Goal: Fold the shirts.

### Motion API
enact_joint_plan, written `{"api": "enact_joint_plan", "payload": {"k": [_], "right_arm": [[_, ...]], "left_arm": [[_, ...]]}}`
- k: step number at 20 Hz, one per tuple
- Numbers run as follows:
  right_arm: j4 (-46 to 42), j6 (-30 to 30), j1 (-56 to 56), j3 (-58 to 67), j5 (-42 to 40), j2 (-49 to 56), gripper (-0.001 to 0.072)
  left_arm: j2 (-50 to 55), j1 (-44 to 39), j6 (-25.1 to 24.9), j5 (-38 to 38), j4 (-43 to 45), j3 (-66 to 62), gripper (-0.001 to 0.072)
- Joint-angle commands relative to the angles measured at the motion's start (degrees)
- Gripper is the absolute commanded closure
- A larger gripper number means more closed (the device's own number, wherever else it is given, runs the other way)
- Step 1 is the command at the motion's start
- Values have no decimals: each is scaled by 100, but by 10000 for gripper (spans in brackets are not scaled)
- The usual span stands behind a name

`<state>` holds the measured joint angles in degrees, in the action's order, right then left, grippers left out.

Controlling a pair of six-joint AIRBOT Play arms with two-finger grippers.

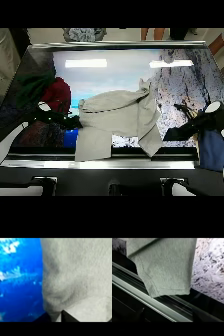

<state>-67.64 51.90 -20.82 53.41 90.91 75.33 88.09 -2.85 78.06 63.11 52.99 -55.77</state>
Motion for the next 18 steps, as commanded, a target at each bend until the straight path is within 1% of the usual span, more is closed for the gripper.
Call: {"api": "enact_joint_plan", "payload": {"k": [1,4,7,10,11,12,13,14,15,18], "right_arm": [[127,-26,-4,-1086,-428,-170,32],[686,-28,-2,-1773,-1073,-170,33],[1353,-28,7,-2203,-1687,-170,43],[1891,-26,9,-2345,-1985,-168,48],[1974,-26,9,-2354,-1989,-170,110],[2006,-24,7,-2354,-1961,-168,238],[2050,-28,7,-2354,-1897,-170,398],[2081,-28,7,-2352,-1834,-170,619],[2092,-133,7,-2332,-1779,-170,665],[2065,-723,7,-1923,-1429,-385,667]], "left_arm": [[4,-42,-11,-321,-11,35,677],[-22,-44,-11,-313,-11,35,673],[-57,-44,-11,-247,-13,35,673],[-57,-44,-11,-208,-13,35,673],[-57,-44,-9,-208,-13,35,674],[-59,-44,-9,-208,-13,35,674],[-70,-44,-9,-201,-13,35,673],[-79,-44,-11,-160,-11,22,674],[-81,-39,-11,-105,-11,2,674],[-282,-39,-177,-15,13,-149,677]]}}
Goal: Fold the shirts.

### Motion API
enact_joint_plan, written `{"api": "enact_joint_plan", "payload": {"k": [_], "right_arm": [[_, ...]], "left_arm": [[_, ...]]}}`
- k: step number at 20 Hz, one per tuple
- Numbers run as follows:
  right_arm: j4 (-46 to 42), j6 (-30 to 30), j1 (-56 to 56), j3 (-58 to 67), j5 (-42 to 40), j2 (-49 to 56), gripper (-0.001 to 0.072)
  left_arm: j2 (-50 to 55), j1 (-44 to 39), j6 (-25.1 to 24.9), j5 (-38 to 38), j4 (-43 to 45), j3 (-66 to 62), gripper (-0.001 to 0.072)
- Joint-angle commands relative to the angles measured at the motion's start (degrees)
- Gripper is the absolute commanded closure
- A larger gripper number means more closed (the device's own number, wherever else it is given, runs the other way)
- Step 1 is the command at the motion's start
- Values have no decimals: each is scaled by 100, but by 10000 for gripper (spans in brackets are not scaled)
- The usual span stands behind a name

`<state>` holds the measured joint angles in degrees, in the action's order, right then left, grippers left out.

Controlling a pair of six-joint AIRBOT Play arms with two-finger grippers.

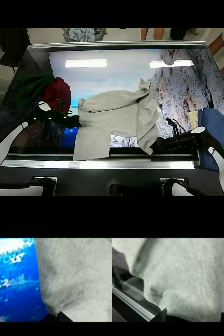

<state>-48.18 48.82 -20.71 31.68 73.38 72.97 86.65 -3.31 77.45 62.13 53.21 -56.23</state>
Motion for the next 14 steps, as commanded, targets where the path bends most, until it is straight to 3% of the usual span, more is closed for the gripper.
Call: {"api": "enact_joint_plan", "payload": {"k": [1,4,7,10,12,14], "right_arm": [[94,-457,-4,540,411,-350,667],[101,-446,-15,2065,382,-1196,667],[-90,-168,-17,4363,-612,-2050,666],[-1910,1093,-15,6524,-1836,-2763,667],[-3187,2083,-15,7381,-1843,-3104,667],[-3346,2282,-15,7676,-1530,-3314,667]], "left_arm": [[-328,7,-122,83,33,-238,678],[-1204,9,-111,11,413,-1051,678],[-2269,101,168,-339,597,-2710,677],[-3154,511,719,-896,966,-4592,677],[-3617,807,1163,-1067,1445,-5333,677],[-3963,839,1305,-1064,1237,-5525,677]]}}
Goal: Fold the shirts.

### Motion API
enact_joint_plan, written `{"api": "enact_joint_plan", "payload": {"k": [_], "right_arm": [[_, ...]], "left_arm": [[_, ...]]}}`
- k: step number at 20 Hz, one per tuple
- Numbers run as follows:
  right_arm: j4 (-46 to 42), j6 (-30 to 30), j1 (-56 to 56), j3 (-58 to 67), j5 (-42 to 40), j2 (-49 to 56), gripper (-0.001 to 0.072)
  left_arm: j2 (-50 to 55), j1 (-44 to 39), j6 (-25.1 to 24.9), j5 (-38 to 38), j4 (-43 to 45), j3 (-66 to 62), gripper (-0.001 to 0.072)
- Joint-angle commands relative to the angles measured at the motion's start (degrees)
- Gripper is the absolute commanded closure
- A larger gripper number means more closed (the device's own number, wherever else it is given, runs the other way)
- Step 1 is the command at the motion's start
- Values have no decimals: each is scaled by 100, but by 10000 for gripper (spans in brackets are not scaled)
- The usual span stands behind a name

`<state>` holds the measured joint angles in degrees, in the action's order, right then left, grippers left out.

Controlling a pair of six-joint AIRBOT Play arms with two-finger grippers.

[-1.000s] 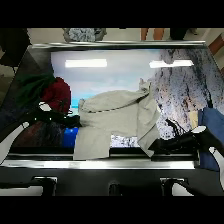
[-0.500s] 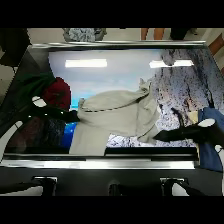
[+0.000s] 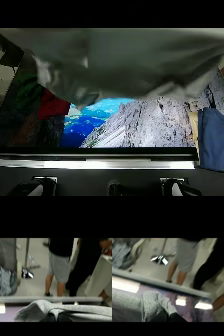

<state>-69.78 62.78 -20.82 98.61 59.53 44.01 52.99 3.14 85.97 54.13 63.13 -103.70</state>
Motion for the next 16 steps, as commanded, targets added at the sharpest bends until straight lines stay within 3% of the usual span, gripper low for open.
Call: {"api": "enact_joint_plan", "payload": {"k": [1,7,12,16], "right_arm": [[-1121,883,-4,984,26,-487,667],[-1174,704,-4,981,1237,-378,667],[-984,380,-4,752,2979,944,667],[-522,236,219,-308,2428,2505,667]], "left_arm": [[-713,160,450,-232,74,-778,677],[-765,149,450,4,485,-776,676],[179,146,291,719,911,-155,675],[1401,129,63,647,911,1069,675]]}}
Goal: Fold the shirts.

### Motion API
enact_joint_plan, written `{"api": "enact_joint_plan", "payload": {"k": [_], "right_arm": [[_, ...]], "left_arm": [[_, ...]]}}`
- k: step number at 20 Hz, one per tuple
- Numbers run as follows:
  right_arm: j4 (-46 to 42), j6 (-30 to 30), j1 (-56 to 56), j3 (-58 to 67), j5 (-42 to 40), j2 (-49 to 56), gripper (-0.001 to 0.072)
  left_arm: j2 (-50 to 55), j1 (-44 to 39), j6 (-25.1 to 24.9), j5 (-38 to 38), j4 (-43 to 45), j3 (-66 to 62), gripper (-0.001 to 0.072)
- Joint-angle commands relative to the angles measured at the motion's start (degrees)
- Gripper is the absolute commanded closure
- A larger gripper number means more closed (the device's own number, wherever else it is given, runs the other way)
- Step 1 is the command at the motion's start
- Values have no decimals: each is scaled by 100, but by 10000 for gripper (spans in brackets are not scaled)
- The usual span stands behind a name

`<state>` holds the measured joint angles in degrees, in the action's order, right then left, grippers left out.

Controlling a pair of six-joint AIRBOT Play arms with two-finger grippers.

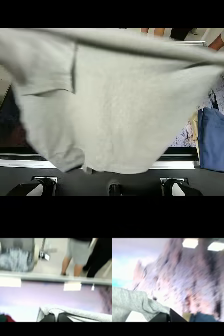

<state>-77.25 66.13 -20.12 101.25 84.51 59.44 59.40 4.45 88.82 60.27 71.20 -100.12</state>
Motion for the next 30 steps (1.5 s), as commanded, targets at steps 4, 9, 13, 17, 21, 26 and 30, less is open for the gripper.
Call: {"api": "enact_joint_plan", "payload": {"k": [4,9,13,17,21,26,30], "right_arm": [[188,-20,852,-837,-1504,2653,666],[273,680,1349,-837,-2151,3689,665],[404,721,1602,-835,-2138,3923,644],[411,44,1237,-798,-1276,3379,147],[323,-404,216,-800,706,2977,156],[315,-704,-186,-999,1707,2977,181],[304,-796,9,-1344,1611,2979,179]], "left_arm": [[2267,-4,-271,-9,7,1172,675],[3440,-105,-269,20,-671,1172,673],[3764,-328,-271,411,-887,1167,556],[3501,35,-413,1703,-863,1023,199],[2546,710,-693,2415,-800,2345,209],[1119,1261,-1414,1528,-957,5672,264],[1056,1329,-1709,857,-1298,6422,264]]}}
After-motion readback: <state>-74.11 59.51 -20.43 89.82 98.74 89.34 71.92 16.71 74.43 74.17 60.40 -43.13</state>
